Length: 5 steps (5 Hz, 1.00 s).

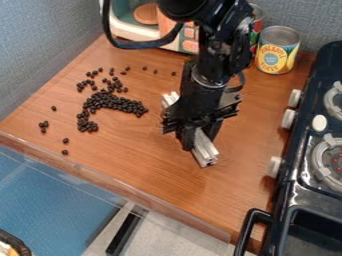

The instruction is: Sweep into pile

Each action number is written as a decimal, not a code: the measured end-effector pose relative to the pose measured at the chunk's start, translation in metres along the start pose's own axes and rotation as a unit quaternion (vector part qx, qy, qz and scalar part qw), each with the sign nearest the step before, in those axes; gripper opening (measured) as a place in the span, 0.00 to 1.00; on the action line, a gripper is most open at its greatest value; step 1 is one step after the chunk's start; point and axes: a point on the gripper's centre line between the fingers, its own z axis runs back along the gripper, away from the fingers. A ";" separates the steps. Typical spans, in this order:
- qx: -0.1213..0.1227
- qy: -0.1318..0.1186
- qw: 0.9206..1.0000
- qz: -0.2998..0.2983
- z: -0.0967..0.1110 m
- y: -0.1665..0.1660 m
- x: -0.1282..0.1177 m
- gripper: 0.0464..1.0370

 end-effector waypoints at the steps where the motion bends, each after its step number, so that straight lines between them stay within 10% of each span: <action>1: 0.010 -0.006 1.000 0.008 0.003 0.000 0.005 0.72; 2: 0.013 -0.009 1.000 0.009 0.003 0.000 0.005 0.96; 5: 0.004 -0.032 0.998 0.047 0.003 -0.002 0.011 0.96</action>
